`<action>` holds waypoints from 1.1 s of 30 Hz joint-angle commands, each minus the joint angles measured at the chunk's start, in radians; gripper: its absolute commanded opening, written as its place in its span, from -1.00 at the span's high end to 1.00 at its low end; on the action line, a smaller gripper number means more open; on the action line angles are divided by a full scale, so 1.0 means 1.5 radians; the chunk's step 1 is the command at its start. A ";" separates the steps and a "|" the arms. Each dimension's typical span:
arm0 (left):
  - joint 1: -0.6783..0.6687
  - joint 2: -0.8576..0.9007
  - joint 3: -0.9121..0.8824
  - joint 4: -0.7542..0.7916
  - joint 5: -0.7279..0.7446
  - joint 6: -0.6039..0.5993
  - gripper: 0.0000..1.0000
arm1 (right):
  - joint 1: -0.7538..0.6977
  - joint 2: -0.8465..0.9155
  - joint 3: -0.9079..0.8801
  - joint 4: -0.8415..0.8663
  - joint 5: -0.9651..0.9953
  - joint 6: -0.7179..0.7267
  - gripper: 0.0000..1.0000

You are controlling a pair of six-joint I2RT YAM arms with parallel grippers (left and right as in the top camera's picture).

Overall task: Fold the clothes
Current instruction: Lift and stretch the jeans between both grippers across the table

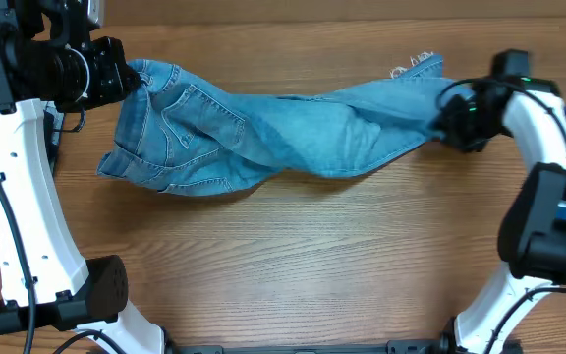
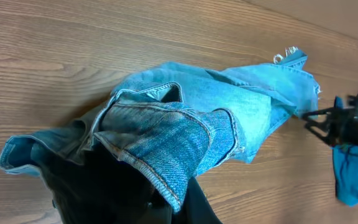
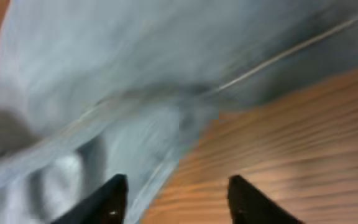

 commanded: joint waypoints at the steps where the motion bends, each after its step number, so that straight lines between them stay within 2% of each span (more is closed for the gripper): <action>1: 0.009 -0.034 0.011 0.005 -0.001 0.008 0.92 | 0.052 0.002 -0.038 0.008 -0.009 0.037 -0.55; 4: 0.009 -0.034 0.011 0.005 0.002 0.008 0.91 | 0.060 0.002 -0.088 0.025 -0.010 0.081 -0.54; 10: 0.008 -0.034 0.011 0.005 0.002 0.008 0.91 | 0.060 0.002 -0.141 0.092 -0.013 0.111 -0.51; 15: 0.009 -0.034 0.011 0.005 0.002 0.008 0.85 | 0.062 0.002 -0.168 0.178 -0.006 0.137 -0.24; 17: 0.008 -0.034 0.011 0.005 0.002 0.008 0.84 | 0.062 0.002 -0.180 0.208 -0.002 0.154 -0.01; 21: 0.008 -0.034 0.011 0.005 0.001 0.008 0.81 | 0.062 0.001 -0.185 0.218 0.015 0.166 0.87; 22: 0.009 -0.034 0.011 0.005 0.001 0.008 0.81 | 0.058 -0.005 -0.184 0.215 0.026 0.165 0.92; 25: 0.009 -0.034 0.014 0.011 0.001 0.014 0.92 | 0.045 -0.062 -0.183 0.203 0.043 0.130 0.92; 28: 0.009 -0.034 0.034 0.023 0.001 0.021 0.92 | 0.031 -0.162 -0.168 0.177 0.049 0.082 0.92; 33: 0.009 -0.034 0.116 0.029 -0.044 0.028 0.92 | -0.002 -0.433 -0.150 0.144 0.130 0.075 0.92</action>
